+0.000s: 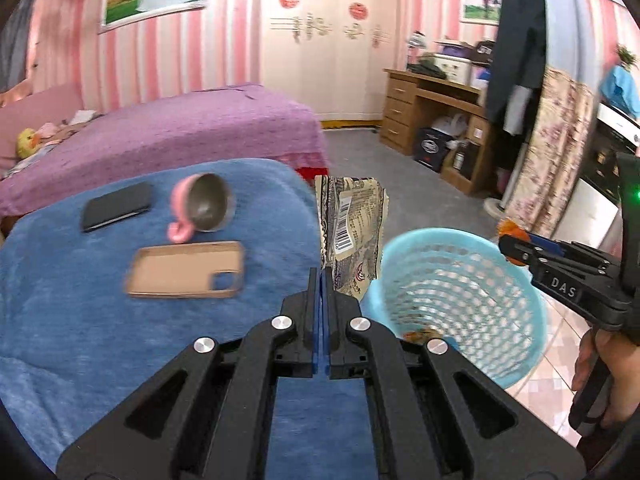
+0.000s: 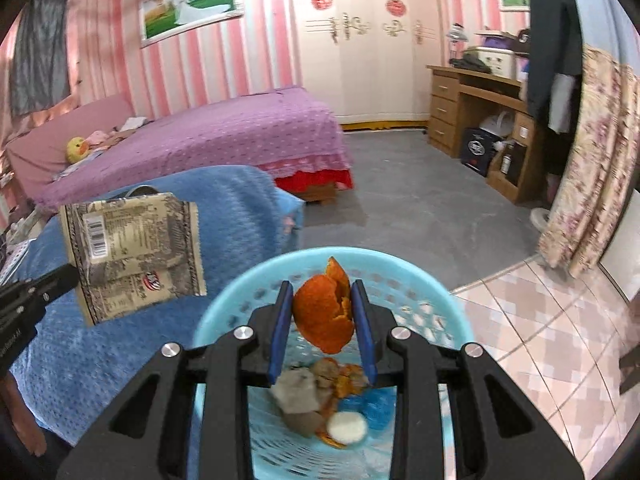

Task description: Collect trash

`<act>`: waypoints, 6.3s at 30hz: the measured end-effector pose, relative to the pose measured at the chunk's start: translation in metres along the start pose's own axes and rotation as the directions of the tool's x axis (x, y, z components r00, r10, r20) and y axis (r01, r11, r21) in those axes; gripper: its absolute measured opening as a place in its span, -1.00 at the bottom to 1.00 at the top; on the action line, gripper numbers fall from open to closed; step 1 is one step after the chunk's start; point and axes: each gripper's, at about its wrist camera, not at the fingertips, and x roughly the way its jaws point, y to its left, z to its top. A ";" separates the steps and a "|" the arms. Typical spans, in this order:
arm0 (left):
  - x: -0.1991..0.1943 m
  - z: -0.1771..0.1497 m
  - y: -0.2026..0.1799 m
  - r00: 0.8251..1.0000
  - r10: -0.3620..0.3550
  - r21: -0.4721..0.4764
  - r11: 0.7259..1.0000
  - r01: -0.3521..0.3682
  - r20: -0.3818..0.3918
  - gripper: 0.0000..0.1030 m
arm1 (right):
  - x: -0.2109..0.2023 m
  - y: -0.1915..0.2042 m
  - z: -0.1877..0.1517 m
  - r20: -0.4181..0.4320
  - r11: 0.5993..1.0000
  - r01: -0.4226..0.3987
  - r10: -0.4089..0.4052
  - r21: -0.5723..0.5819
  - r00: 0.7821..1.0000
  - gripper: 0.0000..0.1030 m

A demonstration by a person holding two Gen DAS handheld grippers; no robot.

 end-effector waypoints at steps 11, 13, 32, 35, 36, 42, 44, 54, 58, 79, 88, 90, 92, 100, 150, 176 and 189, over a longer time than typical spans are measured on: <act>0.059 -0.001 -0.047 0.994 -0.075 0.009 0.997 0.076 -0.075 -0.99 | -0.002 -0.044 -0.010 -0.010 0.996 0.060 -0.059 0.065 0.998 -0.42; 0.070 0.000 -0.051 0.992 -0.075 0.014 0.997 0.077 -0.102 -0.63 | 0.001 -0.046 -0.012 -0.015 0.996 0.062 -0.061 0.067 0.998 -0.42; 0.012 0.003 0.024 0.983 0.175 -0.036 0.984 -0.173 0.056 0.89 | 0.041 -0.015 -0.009 -0.014 0.997 0.071 -0.072 -0.021 0.997 -0.25; -0.003 -0.002 0.035 0.979 0.190 -0.043 0.981 -0.187 0.070 0.89 | 0.050 -0.007 -0.007 -0.034 0.996 0.077 -0.078 -0.035 0.996 0.34; -0.011 -0.003 0.040 0.977 0.198 -0.050 0.980 -0.194 0.082 0.89 | 0.051 -0.005 -0.005 -0.037 0.997 0.072 -0.073 -0.037 0.997 0.38; -0.042 -0.015 0.067 0.964 0.237 -0.081 0.970 -0.228 0.120 0.89 | 0.038 0.009 -0.003 -0.035 0.997 0.075 -0.075 -0.006 0.997 0.85; -0.050 -0.020 0.077 0.962 0.243 -0.095 0.968 -0.232 0.123 0.89 | 0.026 0.020 -0.002 -0.027 0.997 0.075 -0.075 -0.014 0.997 0.87; -0.073 -0.059 0.110 0.954 0.270 -0.138 0.958 -0.251 0.133 0.89 | -0.052 0.095 -0.013 0.119 0.993 0.051 -0.039 -0.105 0.992 0.91; -0.074 -0.072 0.119 0.952 0.281 -0.144 0.954 -0.263 0.125 0.90 | -0.049 0.114 -0.044 0.132 0.990 0.046 -0.029 -0.133 0.991 0.91; -0.073 -0.087 0.122 0.944 0.300 -0.147 0.949 -0.280 0.137 0.89 | -0.046 0.099 -0.070 0.142 0.996 0.049 -0.037 -0.078 0.989 0.91; -0.075 -0.086 0.121 0.942 0.304 -0.148 0.948 -0.283 0.145 0.90 | -0.048 0.098 -0.069 0.158 0.996 0.057 -0.045 -0.073 0.986 0.91; -0.075 -0.086 0.120 0.941 0.305 -0.145 0.948 -0.285 0.149 0.90 | -0.049 0.098 -0.069 0.163 0.996 0.056 -0.043 -0.074 0.986 0.91; -0.075 -0.086 0.120 0.939 0.307 -0.144 0.947 -0.287 0.152 0.90 | -0.049 0.097 -0.069 0.164 0.996 0.054 -0.042 -0.072 0.986 0.91; -0.072 -0.086 0.122 0.945 0.297 -0.154 0.949 -0.276 0.135 0.89 | -0.050 0.102 -0.070 0.170 0.996 0.045 -0.033 -0.072 0.985 0.91; -0.073 -0.086 0.110 0.934 0.311 -0.117 0.949 -0.294 0.175 0.89 | -0.070 0.126 -0.073 0.212 0.991 0.071 -0.045 -0.113 0.976 0.91; -0.073 -0.086 0.110 0.934 0.312 -0.117 0.948 -0.295 0.176 0.89 | -0.072 0.124 -0.071 0.212 0.990 0.077 -0.050 -0.121 0.976 0.91; -0.075 -0.085 0.110 0.933 0.314 -0.120 0.948 -0.296 0.178 0.90 | -0.072 0.125 -0.072 0.212 0.990 0.078 -0.051 -0.120 0.976 0.91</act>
